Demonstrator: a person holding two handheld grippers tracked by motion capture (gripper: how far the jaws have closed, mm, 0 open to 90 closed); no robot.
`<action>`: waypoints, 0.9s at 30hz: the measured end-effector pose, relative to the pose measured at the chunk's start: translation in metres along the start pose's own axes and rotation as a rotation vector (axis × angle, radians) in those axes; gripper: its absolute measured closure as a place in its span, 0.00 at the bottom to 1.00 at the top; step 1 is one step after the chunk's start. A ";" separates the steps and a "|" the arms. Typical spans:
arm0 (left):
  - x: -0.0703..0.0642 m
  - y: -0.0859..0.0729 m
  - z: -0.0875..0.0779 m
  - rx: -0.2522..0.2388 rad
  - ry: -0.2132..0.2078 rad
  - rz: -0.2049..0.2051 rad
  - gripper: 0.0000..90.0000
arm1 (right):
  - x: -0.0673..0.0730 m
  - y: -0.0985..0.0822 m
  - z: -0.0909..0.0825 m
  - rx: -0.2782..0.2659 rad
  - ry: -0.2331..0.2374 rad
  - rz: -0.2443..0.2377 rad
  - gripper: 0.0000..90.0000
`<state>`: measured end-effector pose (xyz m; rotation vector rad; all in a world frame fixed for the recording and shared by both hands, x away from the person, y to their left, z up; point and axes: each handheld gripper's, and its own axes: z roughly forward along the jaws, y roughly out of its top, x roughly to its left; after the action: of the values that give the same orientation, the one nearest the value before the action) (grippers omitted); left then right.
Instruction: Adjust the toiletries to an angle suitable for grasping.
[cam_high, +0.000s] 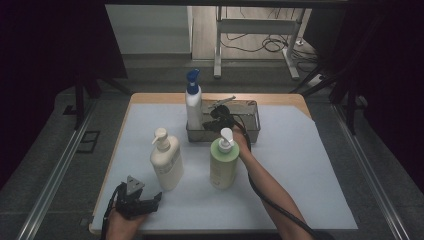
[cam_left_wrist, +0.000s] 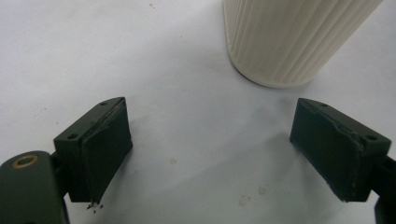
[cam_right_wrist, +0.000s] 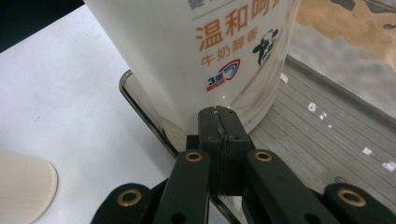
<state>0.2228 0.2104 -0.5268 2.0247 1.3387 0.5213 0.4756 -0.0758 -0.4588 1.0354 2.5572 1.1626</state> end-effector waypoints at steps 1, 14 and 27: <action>0.000 0.000 0.000 0.000 0.000 0.000 0.13 | 0.000 0.000 0.000 -0.001 -0.001 -0.004 0.98; 0.000 0.000 0.000 -0.001 0.000 0.000 0.13 | -0.003 -0.003 -0.008 -0.016 -0.013 -0.008 0.88; 0.000 0.000 0.000 -0.002 0.000 0.000 0.13 | 0.003 -0.004 -0.028 -0.030 -0.021 -0.044 0.62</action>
<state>0.2225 0.2105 -0.5270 2.0229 1.3380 0.5220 0.4602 -0.0923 -0.4416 0.9741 2.5253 1.1686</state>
